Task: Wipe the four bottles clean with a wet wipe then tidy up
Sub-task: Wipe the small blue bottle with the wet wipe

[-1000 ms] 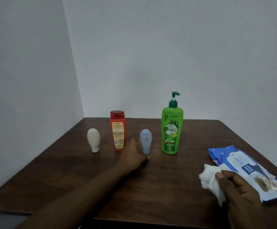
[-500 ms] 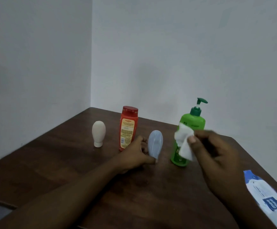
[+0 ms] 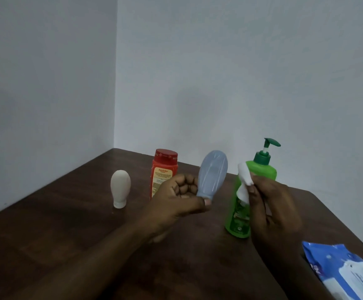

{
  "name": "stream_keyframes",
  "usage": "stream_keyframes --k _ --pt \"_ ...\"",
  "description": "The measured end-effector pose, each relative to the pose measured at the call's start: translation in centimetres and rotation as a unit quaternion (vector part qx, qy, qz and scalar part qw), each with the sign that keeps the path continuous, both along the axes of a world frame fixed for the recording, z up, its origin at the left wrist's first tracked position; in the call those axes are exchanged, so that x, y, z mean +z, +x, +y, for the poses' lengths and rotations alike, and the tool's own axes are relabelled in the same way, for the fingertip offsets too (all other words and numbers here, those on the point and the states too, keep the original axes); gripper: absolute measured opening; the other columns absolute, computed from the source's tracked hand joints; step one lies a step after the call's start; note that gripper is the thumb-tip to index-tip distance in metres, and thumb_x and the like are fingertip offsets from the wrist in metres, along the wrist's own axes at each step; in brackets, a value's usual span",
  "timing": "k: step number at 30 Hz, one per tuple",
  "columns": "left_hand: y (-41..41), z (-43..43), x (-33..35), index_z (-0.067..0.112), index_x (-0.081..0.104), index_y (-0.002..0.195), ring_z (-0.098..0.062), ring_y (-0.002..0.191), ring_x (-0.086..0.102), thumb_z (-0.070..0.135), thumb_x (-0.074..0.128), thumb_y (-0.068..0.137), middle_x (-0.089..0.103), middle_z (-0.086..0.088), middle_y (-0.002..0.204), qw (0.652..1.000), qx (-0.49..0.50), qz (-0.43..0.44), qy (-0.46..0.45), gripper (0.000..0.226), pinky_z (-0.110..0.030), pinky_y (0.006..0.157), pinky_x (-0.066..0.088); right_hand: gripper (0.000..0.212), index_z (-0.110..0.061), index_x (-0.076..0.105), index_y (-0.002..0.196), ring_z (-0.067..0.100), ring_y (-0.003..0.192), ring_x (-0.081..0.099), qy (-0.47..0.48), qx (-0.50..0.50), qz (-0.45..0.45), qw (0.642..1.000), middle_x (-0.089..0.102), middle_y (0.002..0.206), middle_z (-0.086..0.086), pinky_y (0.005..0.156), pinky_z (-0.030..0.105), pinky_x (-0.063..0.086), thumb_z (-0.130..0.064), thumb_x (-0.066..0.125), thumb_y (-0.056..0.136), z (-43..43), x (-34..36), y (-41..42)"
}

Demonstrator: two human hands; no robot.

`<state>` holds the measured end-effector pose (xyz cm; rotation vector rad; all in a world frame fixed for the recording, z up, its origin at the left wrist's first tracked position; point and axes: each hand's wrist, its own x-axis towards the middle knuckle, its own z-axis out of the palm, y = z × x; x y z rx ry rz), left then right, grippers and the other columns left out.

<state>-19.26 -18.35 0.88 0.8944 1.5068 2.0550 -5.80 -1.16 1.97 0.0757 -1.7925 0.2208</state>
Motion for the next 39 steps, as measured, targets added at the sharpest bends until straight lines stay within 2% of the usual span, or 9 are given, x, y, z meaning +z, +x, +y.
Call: stream_keyframes --k 3,8,14,17,21,27,31,34,39 --pt "0.5 -0.1 0.1 0.007 0.068 0.116 -0.036 0.107 0.074 -0.003 0.087 0.076 0.074 -0.016 0.113 0.999 0.037 0.021 0.003 0.045 -0.060 0.095 0.058 0.023 0.003 0.069 0.117 0.010 0.106 0.055 -0.003 -0.013 0.002 1.000 0.065 0.111 0.008 0.100 0.016 0.040 -0.005 0.058 0.097 0.3 0.1 0.2" --pt "1.4 -0.2 0.3 0.016 0.072 0.112 -0.022 0.097 0.077 0.001 0.086 0.080 0.079 0.003 0.102 0.993 0.064 0.097 -0.035 0.038 -0.039 0.087 0.064 0.029 0.003 0.069 0.121 0.021 0.101 0.057 0.034 -0.054 0.013 0.998 0.067 0.108 0.019 0.098 0.015 0.037 0.000 0.063 0.093 0.6 -0.1 -0.1" --pt "1.8 -0.1 0.2 0.017 0.073 0.110 -0.017 0.088 0.077 0.006 0.086 0.081 0.079 0.005 0.098 0.984 0.082 0.147 -0.052 0.034 -0.022 0.072 0.060 0.033 0.002 0.070 0.125 0.027 0.099 0.054 0.067 -0.111 -0.025 0.991 0.065 0.107 0.021 0.093 0.014 0.030 0.001 0.061 0.093 1.5 -0.1 -0.9" --pt "1.8 -0.2 0.2 0.015 0.073 0.109 -0.021 0.088 0.077 0.008 0.087 0.080 0.080 0.003 0.097 0.983 0.099 0.145 -0.043 0.033 -0.023 0.072 0.062 0.036 0.003 0.068 0.126 0.029 0.098 0.054 0.079 -0.098 -0.066 0.990 0.062 0.106 0.022 0.090 0.020 0.033 0.001 0.056 0.092 1.5 -0.7 -1.7" --pt "1.7 -0.3 0.4 0.013 0.073 0.105 -0.013 0.083 0.077 0.007 0.088 0.079 0.079 0.007 0.095 0.979 0.118 0.159 -0.035 0.031 -0.020 0.067 0.059 0.036 0.002 0.064 0.132 0.029 0.101 0.057 0.099 -0.048 -0.110 0.988 0.059 0.113 0.017 0.091 0.029 0.042 -0.003 0.049 0.099 0.4 -1.3 -2.0" --pt "1.7 -0.3 0.3 0.013 0.069 0.096 -0.019 0.087 0.079 0.005 0.087 0.079 0.081 -0.003 0.098 0.978 0.123 0.169 -0.022 0.026 -0.031 0.074 0.064 0.031 0.003 0.068 0.128 0.026 0.095 0.058 0.197 -0.012 -0.149 0.969 0.066 0.110 0.019 0.083 0.031 0.044 -0.002 0.057 0.099 -1.5 -1.1 -1.4" --pt "1.9 -0.2 0.4 0.007 0.071 0.098 -0.019 0.086 0.078 0.003 0.089 0.077 0.080 0.000 0.096 0.978 0.120 0.172 -0.023 0.028 -0.029 0.073 0.064 0.035 -0.001 0.067 0.130 0.025 0.101 0.057 0.117 -0.039 -0.117 0.985 0.059 0.114 0.013 0.086 0.031 0.046 -0.004 0.052 0.098 0.3 -1.1 -1.6" --pt "2.0 -0.2 0.3 0.007 0.071 0.095 -0.012 0.084 0.078 0.002 0.090 0.075 0.079 0.007 0.096 0.972 0.131 0.192 -0.028 0.028 -0.021 0.069 0.060 0.036 0.004 0.067 0.126 0.023 0.100 0.055 0.045 -0.071 -0.064 0.994 0.060 0.108 0.017 0.087 0.021 0.042 -0.004 0.049 0.096 1.2 -0.6 -1.3" --pt "2.2 -0.1 0.1 0.006 0.069 0.095 -0.009 0.086 0.077 0.002 0.090 0.075 0.077 0.012 0.100 0.969 0.134 0.205 -0.026 0.030 -0.020 0.069 0.060 0.036 0.003 0.066 0.129 0.024 0.099 0.056 0.056 -0.054 -0.073 0.994 0.055 0.113 0.011 0.086 0.025 0.044 -0.002 0.051 0.097 0.5 -0.9 -1.4"
